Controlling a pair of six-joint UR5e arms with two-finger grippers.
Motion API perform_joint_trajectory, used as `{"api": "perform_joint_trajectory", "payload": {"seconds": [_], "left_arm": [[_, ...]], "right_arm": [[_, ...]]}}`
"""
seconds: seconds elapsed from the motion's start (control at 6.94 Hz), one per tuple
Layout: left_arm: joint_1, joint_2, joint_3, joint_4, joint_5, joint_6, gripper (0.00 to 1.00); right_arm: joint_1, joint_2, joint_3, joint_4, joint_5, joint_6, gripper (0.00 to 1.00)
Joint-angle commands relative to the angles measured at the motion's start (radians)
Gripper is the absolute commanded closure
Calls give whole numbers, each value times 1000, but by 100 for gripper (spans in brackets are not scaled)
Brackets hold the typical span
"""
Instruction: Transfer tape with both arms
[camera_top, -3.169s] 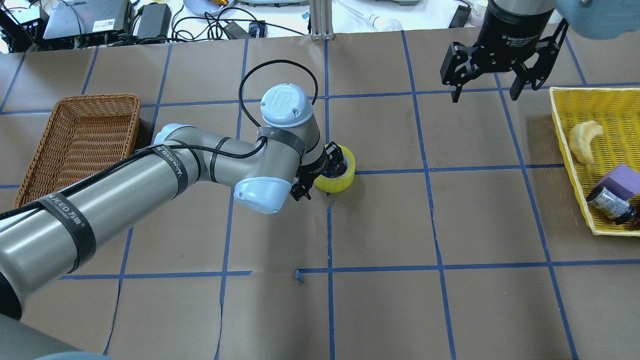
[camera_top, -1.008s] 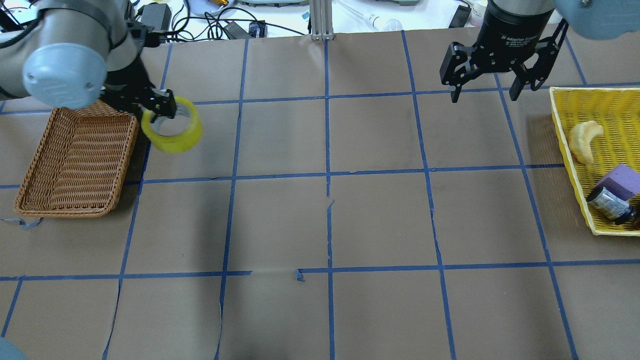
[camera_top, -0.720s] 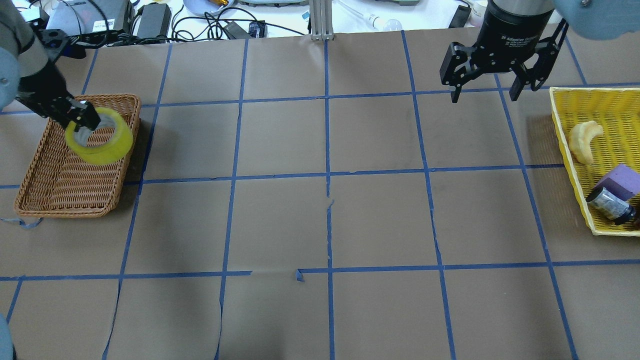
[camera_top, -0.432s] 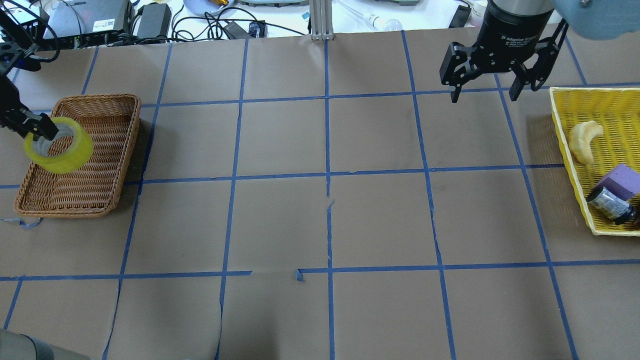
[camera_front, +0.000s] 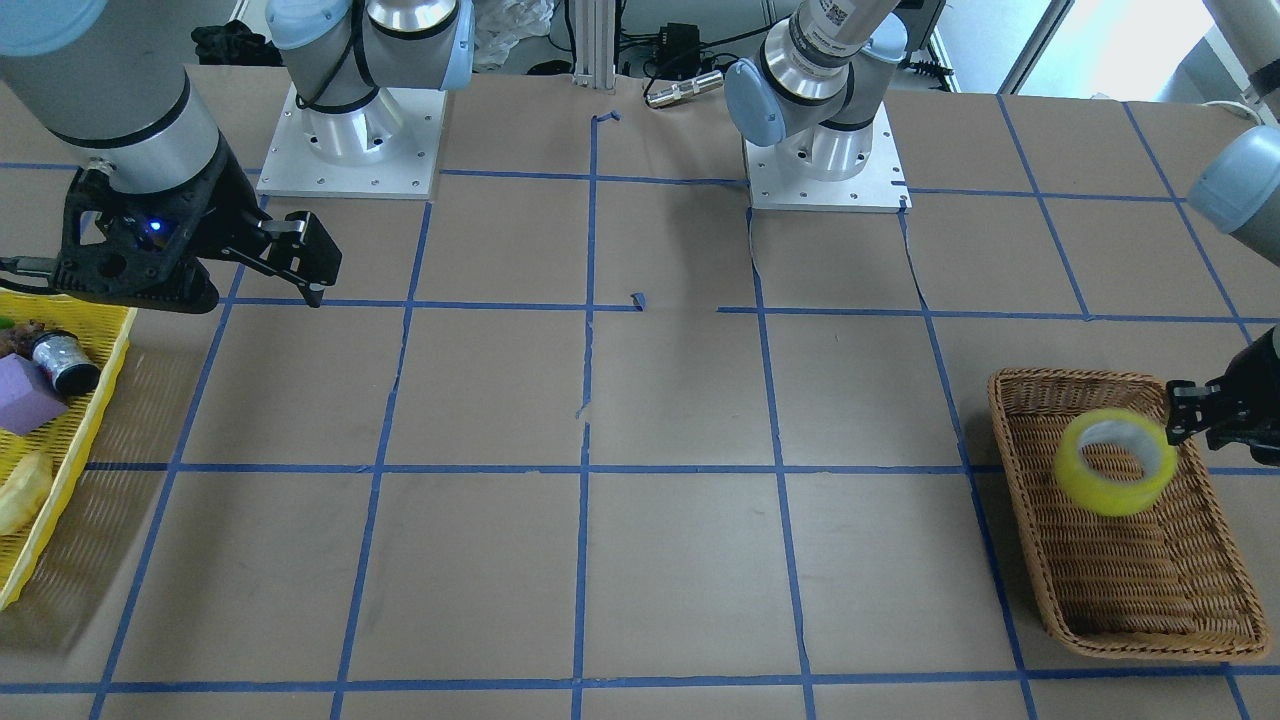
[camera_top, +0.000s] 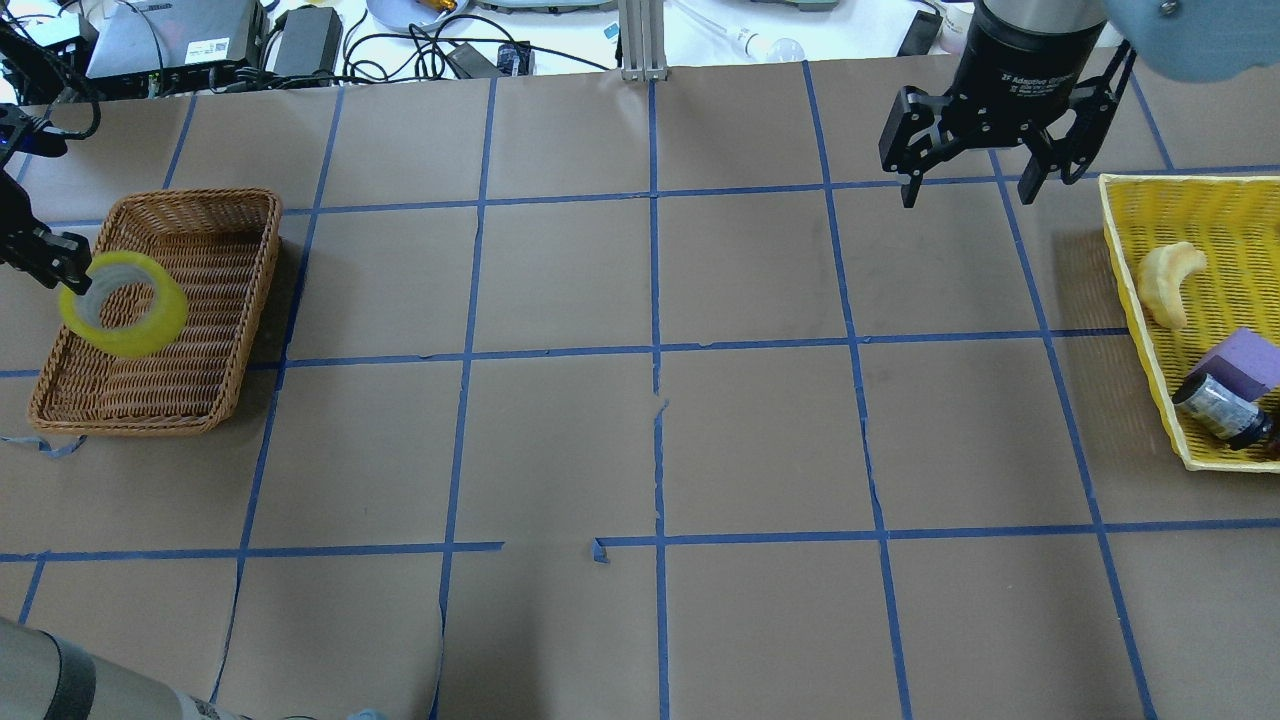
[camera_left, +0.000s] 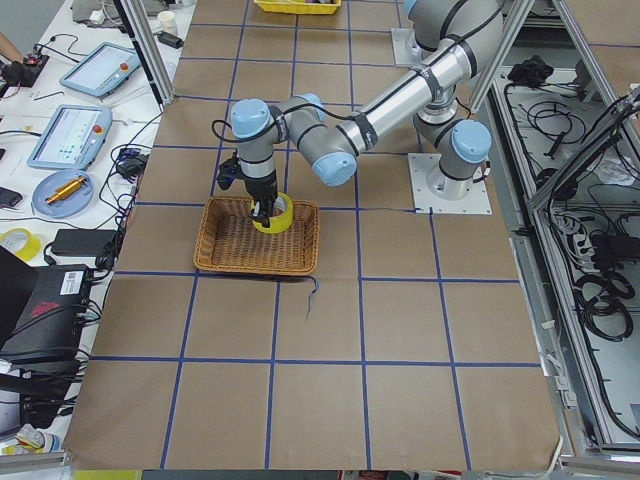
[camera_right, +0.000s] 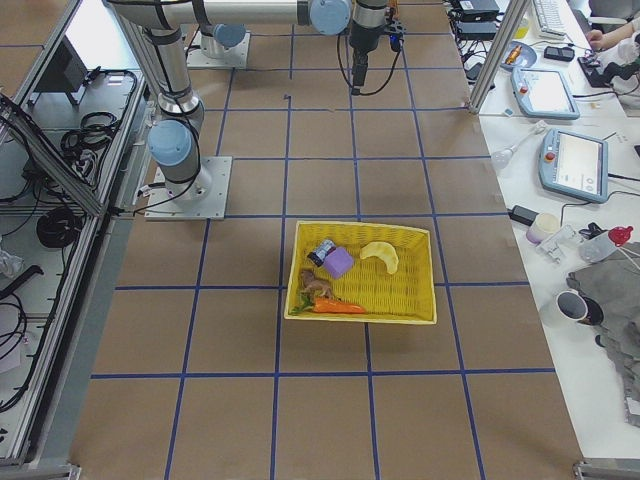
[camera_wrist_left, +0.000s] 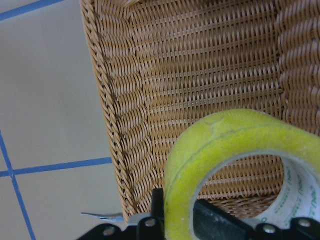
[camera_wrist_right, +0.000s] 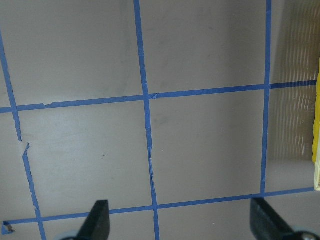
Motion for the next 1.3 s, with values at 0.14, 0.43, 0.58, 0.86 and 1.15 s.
{"api": "perform_joint_trajectory", "payload": {"seconds": [0.14,0.43,0.58,0.86,1.15], "left_arm": [[-122,97,111,-231,-3,-87,0],[-309,204,224,-496,-20,-501,0],[-452,253,221,-509,-29,-702,0],[-664,342,134,-496,-26,-877,0],[-694,366,25,-318,-96,-867,0]], "right_arm": [[0,0,1,0,-1,0,0],[0,0,1,0,-1,0,0],[0,0,1,0,-1,0,0],[0,-2,1,0,1,-1,0],[16,-38,-1,6,18,-14,0]]}}
